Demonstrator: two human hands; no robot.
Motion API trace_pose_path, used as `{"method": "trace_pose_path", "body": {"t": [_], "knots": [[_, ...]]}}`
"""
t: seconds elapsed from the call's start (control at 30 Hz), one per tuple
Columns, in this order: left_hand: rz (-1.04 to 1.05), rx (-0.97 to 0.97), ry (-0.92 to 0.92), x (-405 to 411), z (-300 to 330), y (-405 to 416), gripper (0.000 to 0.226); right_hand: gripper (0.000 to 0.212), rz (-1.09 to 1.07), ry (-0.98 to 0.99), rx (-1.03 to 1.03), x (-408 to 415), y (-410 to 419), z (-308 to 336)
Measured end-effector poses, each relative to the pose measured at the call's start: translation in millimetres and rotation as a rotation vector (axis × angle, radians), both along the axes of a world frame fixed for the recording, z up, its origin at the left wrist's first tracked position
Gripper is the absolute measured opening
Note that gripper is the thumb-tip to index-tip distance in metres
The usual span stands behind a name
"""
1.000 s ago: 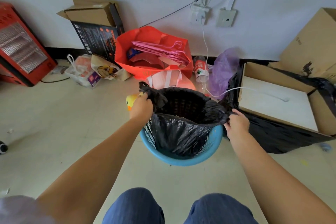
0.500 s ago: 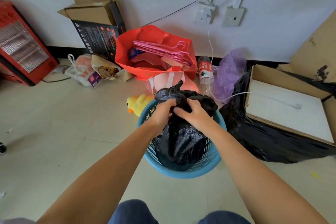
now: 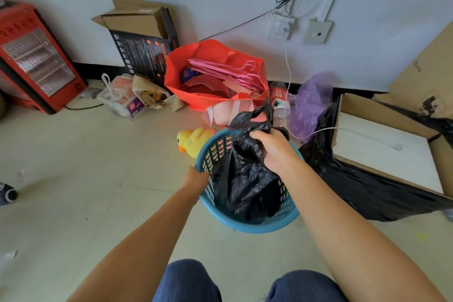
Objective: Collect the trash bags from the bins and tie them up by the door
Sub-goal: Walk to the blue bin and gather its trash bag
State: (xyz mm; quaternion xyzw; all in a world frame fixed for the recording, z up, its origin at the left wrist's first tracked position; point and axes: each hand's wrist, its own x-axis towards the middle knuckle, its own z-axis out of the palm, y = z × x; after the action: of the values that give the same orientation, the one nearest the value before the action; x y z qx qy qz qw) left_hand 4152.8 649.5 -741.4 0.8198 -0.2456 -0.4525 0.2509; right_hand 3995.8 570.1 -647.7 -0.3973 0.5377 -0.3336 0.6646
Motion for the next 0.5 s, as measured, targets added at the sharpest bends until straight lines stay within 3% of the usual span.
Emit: {"method": "trace_pose_path", "body": {"t": [0.1,0.33,0.5], "knots": [[0.086,0.004,0.129,0.6,-3.8,4.7,0.032,0.014,-0.071,-0.13,0.021,-2.2,0.6,23.6],[0.204,-0.058,0.178,-6.5,-7.7,10.7,0.034,0.013,-0.209,-0.362,-0.125,-29.2,6.9,93.2],[0.298,-0.073,0.196,-11.6,-6.6,18.5,0.032,0.018,-0.333,-0.414,-0.201,-66.5,16.2,134.6]]}}
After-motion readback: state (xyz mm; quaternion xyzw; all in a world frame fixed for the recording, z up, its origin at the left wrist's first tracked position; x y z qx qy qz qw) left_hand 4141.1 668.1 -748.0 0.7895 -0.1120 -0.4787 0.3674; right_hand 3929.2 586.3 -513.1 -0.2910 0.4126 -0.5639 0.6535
